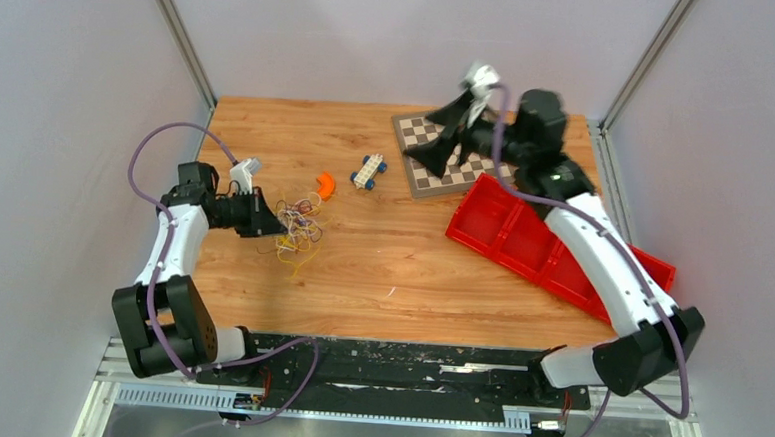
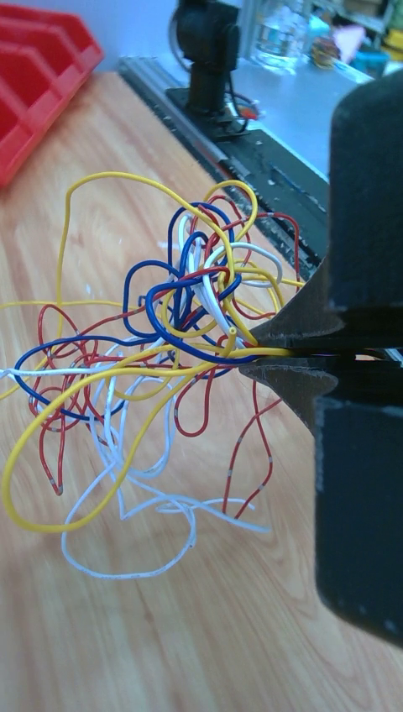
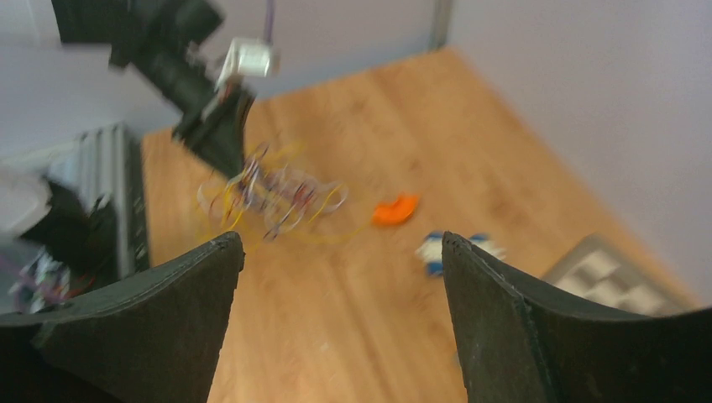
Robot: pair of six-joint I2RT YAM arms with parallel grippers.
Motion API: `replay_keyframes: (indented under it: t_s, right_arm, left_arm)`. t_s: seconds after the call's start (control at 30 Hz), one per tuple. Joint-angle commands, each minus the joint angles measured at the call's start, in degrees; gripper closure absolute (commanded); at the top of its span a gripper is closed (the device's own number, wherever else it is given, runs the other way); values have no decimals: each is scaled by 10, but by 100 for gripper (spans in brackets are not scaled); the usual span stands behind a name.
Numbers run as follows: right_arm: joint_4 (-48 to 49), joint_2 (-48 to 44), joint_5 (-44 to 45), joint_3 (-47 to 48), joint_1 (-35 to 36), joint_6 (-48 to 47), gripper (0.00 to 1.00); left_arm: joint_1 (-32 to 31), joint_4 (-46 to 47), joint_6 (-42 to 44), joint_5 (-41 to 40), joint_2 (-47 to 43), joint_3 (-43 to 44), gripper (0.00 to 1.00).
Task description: Untangle the cables
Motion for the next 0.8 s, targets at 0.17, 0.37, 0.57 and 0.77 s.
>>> replay_keyframes:
  t_s: [0.17, 0.37, 0.57, 0.77]
  right_arm:
    - [-22, 84, 3, -17, 187, -94, 9]
    - [-12, 164, 27, 36, 226, -85, 4]
    - [-12, 189, 69, 46, 230, -109, 98]
    - [-11, 134, 104, -1, 199, -162, 100]
  left_arm:
    - [-105, -32, -29, 59, -128, 49, 100]
    - [-142, -13, -84, 47, -141, 74, 100]
    - [-152, -17, -70, 82, -173, 76, 100]
    - [-102, -166, 103, 128, -199, 104, 83]
